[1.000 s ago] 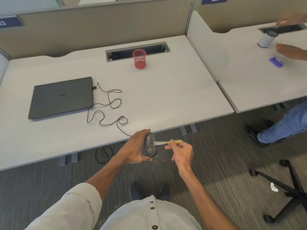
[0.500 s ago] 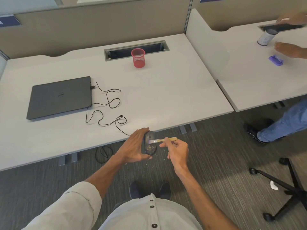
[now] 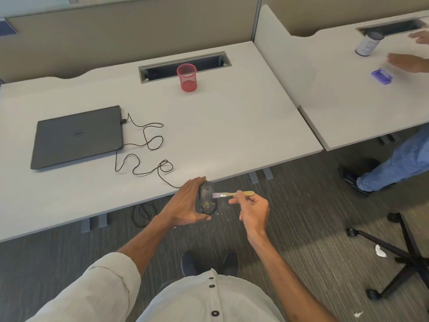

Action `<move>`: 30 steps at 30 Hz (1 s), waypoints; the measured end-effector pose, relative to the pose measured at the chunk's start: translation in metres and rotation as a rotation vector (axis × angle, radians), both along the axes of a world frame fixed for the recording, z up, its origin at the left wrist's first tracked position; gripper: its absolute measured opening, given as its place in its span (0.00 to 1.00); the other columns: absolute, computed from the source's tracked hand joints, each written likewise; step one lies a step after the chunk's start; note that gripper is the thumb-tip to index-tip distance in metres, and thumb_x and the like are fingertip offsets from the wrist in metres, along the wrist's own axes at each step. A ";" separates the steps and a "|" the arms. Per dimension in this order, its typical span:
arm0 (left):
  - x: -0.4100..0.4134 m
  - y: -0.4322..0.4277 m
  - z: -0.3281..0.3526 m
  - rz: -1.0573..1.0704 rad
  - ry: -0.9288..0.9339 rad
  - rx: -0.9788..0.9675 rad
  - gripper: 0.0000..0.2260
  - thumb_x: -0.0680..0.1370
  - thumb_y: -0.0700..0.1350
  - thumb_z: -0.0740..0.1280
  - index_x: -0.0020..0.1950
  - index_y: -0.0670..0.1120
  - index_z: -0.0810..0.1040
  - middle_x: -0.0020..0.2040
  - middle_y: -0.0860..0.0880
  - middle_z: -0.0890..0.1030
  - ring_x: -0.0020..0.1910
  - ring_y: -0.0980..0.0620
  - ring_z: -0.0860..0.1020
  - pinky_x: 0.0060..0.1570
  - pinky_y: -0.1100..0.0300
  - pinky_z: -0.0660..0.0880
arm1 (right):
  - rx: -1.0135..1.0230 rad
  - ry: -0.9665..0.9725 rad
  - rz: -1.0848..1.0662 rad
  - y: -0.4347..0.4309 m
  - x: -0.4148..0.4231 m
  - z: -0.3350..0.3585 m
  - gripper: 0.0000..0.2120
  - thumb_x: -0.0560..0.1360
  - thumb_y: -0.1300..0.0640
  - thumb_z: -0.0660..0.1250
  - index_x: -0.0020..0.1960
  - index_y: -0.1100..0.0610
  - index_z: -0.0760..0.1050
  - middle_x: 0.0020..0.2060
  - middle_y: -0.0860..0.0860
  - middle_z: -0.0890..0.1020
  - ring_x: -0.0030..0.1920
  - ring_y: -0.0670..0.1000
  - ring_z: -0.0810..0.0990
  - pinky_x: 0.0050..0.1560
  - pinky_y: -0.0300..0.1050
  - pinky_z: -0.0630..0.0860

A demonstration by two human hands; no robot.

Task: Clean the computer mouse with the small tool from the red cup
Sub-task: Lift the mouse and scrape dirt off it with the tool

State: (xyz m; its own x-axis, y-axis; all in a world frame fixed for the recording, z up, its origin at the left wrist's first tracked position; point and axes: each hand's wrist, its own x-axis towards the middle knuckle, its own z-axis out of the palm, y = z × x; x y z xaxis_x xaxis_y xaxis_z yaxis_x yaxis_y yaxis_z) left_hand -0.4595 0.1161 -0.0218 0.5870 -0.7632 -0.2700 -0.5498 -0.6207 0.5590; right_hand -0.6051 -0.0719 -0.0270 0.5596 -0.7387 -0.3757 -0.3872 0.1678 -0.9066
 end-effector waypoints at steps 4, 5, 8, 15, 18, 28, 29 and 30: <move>0.001 -0.003 0.002 0.008 0.005 0.003 0.57 0.70 0.65 0.83 0.88 0.47 0.55 0.85 0.47 0.64 0.83 0.49 0.66 0.85 0.47 0.65 | -0.007 -0.007 0.060 0.009 0.003 0.000 0.06 0.84 0.51 0.74 0.48 0.47 0.87 0.37 0.46 0.91 0.25 0.41 0.77 0.25 0.39 0.72; 0.001 -0.004 0.002 0.012 0.002 0.002 0.57 0.70 0.65 0.83 0.88 0.47 0.55 0.85 0.48 0.64 0.83 0.49 0.66 0.85 0.48 0.64 | -0.012 -0.002 0.061 0.010 0.002 0.000 0.06 0.84 0.51 0.74 0.47 0.47 0.87 0.37 0.46 0.91 0.25 0.41 0.77 0.25 0.39 0.73; 0.001 -0.003 0.002 0.024 -0.003 -0.001 0.57 0.70 0.66 0.82 0.88 0.47 0.55 0.85 0.48 0.64 0.83 0.49 0.66 0.85 0.48 0.65 | -0.019 0.028 0.036 0.007 -0.004 -0.005 0.07 0.83 0.52 0.75 0.46 0.47 0.87 0.36 0.46 0.91 0.27 0.44 0.78 0.28 0.43 0.74; 0.002 0.000 0.000 0.034 -0.002 -0.002 0.58 0.70 0.66 0.83 0.88 0.46 0.55 0.85 0.47 0.64 0.83 0.49 0.65 0.85 0.49 0.64 | -0.027 0.074 -0.043 -0.008 -0.015 -0.012 0.10 0.83 0.52 0.74 0.44 0.49 0.88 0.36 0.46 0.91 0.31 0.46 0.79 0.39 0.50 0.76; 0.001 -0.002 0.001 0.033 -0.002 -0.002 0.58 0.70 0.67 0.82 0.88 0.46 0.55 0.84 0.47 0.65 0.82 0.49 0.67 0.84 0.49 0.65 | -0.002 -0.033 0.010 -0.003 -0.011 -0.005 0.13 0.84 0.52 0.74 0.42 0.44 0.89 0.38 0.48 0.91 0.30 0.52 0.75 0.30 0.45 0.70; 0.003 -0.003 0.006 0.052 -0.012 -0.013 0.56 0.70 0.66 0.82 0.87 0.47 0.56 0.83 0.48 0.67 0.81 0.48 0.68 0.83 0.47 0.67 | -0.067 0.009 0.070 0.009 -0.007 -0.011 0.08 0.83 0.51 0.75 0.47 0.49 0.89 0.37 0.45 0.91 0.27 0.39 0.79 0.33 0.39 0.71; 0.003 -0.003 0.006 0.049 -0.015 -0.011 0.57 0.70 0.67 0.82 0.87 0.47 0.56 0.84 0.48 0.66 0.81 0.48 0.68 0.83 0.47 0.67 | -0.075 0.028 0.067 0.007 -0.009 -0.013 0.08 0.83 0.51 0.75 0.47 0.50 0.89 0.37 0.44 0.91 0.27 0.38 0.79 0.33 0.39 0.71; 0.003 -0.002 0.006 0.047 -0.018 -0.010 0.57 0.70 0.67 0.82 0.87 0.47 0.56 0.84 0.48 0.66 0.81 0.48 0.68 0.83 0.47 0.67 | -0.083 0.047 0.061 0.005 -0.012 -0.015 0.08 0.83 0.51 0.75 0.47 0.51 0.90 0.36 0.44 0.91 0.27 0.38 0.80 0.34 0.39 0.71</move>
State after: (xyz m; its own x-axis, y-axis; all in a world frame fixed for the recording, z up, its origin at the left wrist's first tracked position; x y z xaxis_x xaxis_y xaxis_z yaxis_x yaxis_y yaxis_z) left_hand -0.4563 0.1139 -0.0161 0.6266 -0.7376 -0.2518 -0.5302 -0.6402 0.5559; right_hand -0.6167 -0.0670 -0.0422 0.5877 -0.7336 -0.3412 -0.4366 0.0675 -0.8971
